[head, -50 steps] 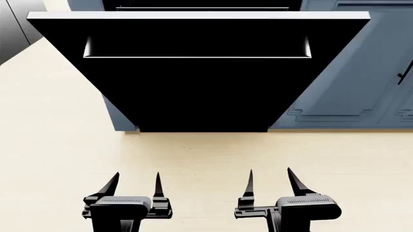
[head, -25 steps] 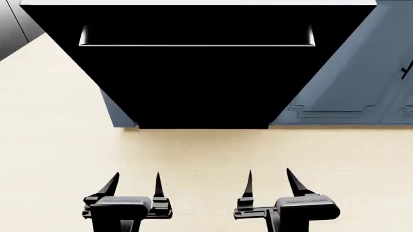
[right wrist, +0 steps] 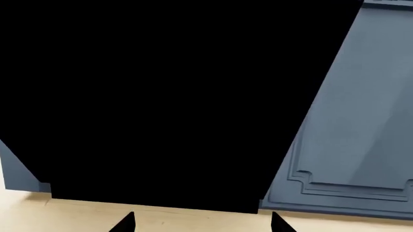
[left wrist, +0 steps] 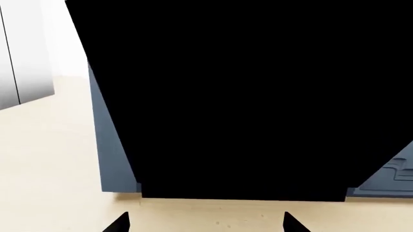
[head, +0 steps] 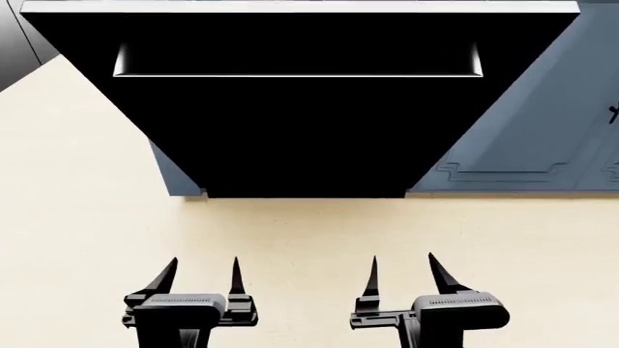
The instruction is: Close the dishwasher door
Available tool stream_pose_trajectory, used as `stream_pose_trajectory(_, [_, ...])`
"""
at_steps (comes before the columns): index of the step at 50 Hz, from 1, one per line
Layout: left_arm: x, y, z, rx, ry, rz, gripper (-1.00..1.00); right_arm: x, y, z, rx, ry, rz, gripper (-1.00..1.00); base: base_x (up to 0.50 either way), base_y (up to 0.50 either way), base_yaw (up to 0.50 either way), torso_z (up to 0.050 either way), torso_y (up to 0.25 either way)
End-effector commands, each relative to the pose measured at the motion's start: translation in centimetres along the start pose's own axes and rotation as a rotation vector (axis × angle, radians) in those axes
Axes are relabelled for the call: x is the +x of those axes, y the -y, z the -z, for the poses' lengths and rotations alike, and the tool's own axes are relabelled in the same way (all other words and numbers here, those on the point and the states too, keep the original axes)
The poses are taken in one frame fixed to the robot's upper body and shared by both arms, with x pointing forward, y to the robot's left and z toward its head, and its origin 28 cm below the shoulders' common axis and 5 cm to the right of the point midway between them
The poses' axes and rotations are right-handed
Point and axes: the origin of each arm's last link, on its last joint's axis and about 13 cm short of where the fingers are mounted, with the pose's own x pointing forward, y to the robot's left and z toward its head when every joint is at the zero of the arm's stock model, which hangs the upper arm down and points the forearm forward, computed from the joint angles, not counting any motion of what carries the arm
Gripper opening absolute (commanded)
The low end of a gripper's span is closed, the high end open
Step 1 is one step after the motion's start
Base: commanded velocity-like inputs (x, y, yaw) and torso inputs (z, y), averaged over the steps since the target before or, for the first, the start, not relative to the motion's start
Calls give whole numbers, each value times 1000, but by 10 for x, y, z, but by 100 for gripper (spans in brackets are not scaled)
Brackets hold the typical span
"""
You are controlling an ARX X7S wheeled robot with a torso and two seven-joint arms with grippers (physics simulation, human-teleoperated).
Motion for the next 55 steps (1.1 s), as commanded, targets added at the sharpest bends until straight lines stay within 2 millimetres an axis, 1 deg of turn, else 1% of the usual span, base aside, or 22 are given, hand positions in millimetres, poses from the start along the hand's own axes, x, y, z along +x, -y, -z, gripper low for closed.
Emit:
stream_pose_trajectory(1, [1,0,-1,-4,5,-5,100,0,1,-2,16,-3,-3,100,367,67,0,0,0])
stream_pose_trajectory(47, [-2,-1,-2,-5,13,-13,100,0,1,-2,15,4,9,100,373,66,0,0,0])
stream_pose_trajectory(55, [-1,-1,-1,-5,13,-13,100,-1,1,-2,27,6,16,100,40,8,0,0,0])
